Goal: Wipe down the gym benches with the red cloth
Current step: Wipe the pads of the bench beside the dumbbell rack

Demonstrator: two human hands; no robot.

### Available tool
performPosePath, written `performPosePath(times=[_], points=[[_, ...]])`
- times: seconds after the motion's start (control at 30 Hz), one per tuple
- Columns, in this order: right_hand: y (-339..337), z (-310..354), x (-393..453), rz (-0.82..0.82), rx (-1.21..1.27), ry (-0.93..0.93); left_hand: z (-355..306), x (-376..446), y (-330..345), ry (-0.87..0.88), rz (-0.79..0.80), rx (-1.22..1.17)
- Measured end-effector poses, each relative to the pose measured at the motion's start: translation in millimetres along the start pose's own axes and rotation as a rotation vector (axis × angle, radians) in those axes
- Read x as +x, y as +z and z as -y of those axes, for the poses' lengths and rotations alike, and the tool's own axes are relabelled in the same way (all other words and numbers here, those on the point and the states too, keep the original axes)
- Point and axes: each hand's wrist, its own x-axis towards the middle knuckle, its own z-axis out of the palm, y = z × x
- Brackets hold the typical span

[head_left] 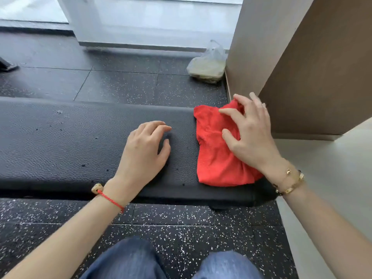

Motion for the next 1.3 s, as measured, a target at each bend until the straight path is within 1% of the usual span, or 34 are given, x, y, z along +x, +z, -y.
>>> performPosePath(times=[0.07,0.13,0.17,0.23,0.27,0.3,0.33,0.4,0.43,0.47,0.53,0.6,0.77,0.8,0.87,0.93,0.97,1.07,1.17,1.23,1.3], points=[[5.1,12.8,-3.5,0.027,-0.13,-0.002,3.6,-2.1,6.5,0.006,-0.012,0.02],[9.2,21.4,-8.6,0.03,-0.279,0.038,7.1,-3.7,10.9,0.007,-0.024,0.029],[8.7,23.0,-10.8,-0.004,-0.355,0.06,8.7,-4.3,12.0,0.007,-0.033,0.026],[2.8,20.1,-14.0,-0.121,-0.45,0.1,10.0,-4.9,13.0,0.013,-0.053,0.019],[-0.5,17.2,-14.7,-0.16,-0.435,0.104,9.8,-5.2,13.0,0.015,-0.057,0.02],[-3.2,14.3,-14.1,-0.151,-0.371,0.089,9.4,-5.4,12.9,0.015,-0.057,0.023],[-4.6,11.3,-12.1,-0.097,-0.252,0.058,8.6,-5.5,12.8,0.015,-0.056,0.025],[-0.8,9.2,-7.7,0.101,0.021,-0.014,7.1,-6.5,12.5,0.007,-0.054,0.023],[5.0,10.2,-6.9,0.188,0.102,-0.044,6.7,-7.1,12.4,0.005,-0.055,0.021],[12.3,11.6,-7.0,0.252,0.129,-0.054,6.4,-7.4,12.8,0.004,-0.057,0.019],[26.0,14.1,-9.3,0.315,0.094,-0.037,6.6,-7.5,13.9,0.006,-0.062,0.015],[32.4,15.3,-14.9,0.314,0.03,-0.044,6.1,-7.6,14.6,0.008,-0.061,0.011],[29.5,4.4,-43.6,0.3,0.009,-0.106,5.4,-8.7,12.5,0.013,-0.059,0.001],[27.7,-2.8,-45.9,0.295,0.019,-0.094,5.3,-8.6,12.4,0.013,-0.059,0.001],[23.8,-16.7,-36.5,0.299,0.067,-0.004,4.1,-8.1,13.6,0.011,-0.063,0.011],[24.3,-21.5,-10.8,0.287,0.077,0.085,2.0,-8.0,14.9,0.008,-0.067,0.031],[26.9,-18.1,2.0,0.283,0.057,0.091,0.9,-8.0,15.1,0.011,-0.065,0.038],[42.7,7.7,19.2,0.296,0.012,-0.024,0.1,-7.9,14.3,0.009,-0.06,0.045],[49.4,29.4,-3.4,0.279,0.039,-0.14,1.3,-8.4,13.5,0.013,-0.057,0.03],[45.5,27.6,-27.6,0.235,0.04,-0.176,3.1,-9.3,12.7,0.02,-0.056,0.014],[39.4,11.9,-48.0,0.191,0.034,-0.165,4.4,-10.2,12.4,0.023,-0.054,0.006]])
